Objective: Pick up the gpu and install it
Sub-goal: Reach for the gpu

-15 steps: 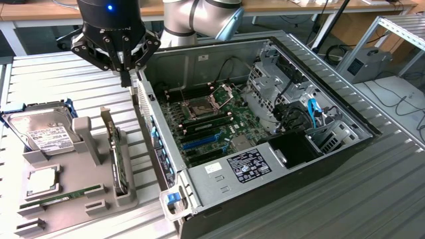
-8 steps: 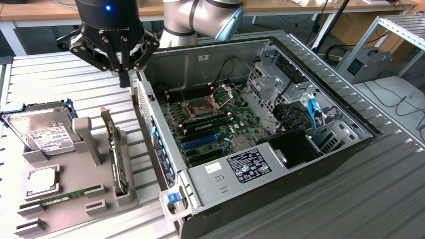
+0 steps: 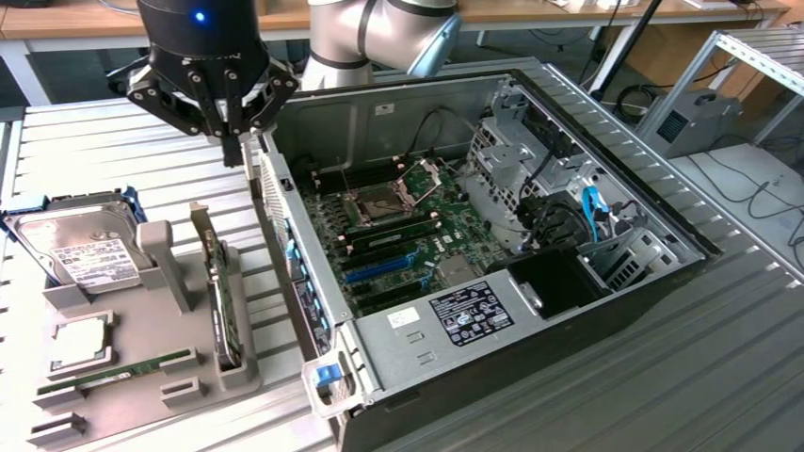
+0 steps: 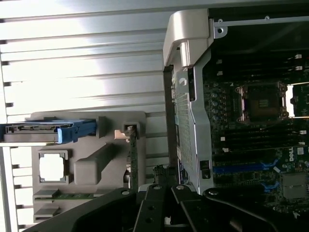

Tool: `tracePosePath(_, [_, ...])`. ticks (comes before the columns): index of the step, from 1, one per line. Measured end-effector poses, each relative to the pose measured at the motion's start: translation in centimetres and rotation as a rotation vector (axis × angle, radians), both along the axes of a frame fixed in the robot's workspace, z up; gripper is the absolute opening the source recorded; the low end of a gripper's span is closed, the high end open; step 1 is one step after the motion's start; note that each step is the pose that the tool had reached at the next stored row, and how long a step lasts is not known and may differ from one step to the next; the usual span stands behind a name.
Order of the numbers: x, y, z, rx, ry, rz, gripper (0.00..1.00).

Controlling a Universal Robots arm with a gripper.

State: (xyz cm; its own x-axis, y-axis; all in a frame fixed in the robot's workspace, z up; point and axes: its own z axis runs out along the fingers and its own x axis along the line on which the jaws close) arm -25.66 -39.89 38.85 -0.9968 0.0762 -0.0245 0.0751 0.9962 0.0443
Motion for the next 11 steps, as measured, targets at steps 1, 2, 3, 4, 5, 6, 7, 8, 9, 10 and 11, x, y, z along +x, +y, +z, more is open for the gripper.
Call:
tracePosePath(1, [-0.06,0.0,-0.01,0.0,0.0,0.0,0.11])
tracePosePath(2, [-0.13,0.0,-0.02,0.0,0.0,0.0,0.11])
tracePosePath(3, [-0.17,0.0,-0.03,0.0001,-0.0001,0.0,0.11])
tracePosePath(4, [-0.22,0.0,-0.03,0.0,0.0,0.0,0.11])
tracePosePath(5, [-0.28,0.0,-0.03,0.0,0.0,0.0,0.11])
tracePosePath(6, [-0.34,0.0,-0.04,0.0,0.0,0.0,0.11])
tracePosePath(7, [-0.39,0.0,-0.04,0.0,0.0,0.0,0.11])
tracePosePath(8, [-0.45,0.0,-0.05,0.0,0.0,0.0,0.11])
tracePosePath(9, [-0.5,0.0,-0.05,0.0,0.0,0.0,0.11])
tracePosePath(10, [-0.55,0.0,-0.06,0.0001,-0.0001,0.0,0.11])
tracePosePath(11, [-0.59,0.0,-0.06,0.0001,-0.0001,0.0,0.11])
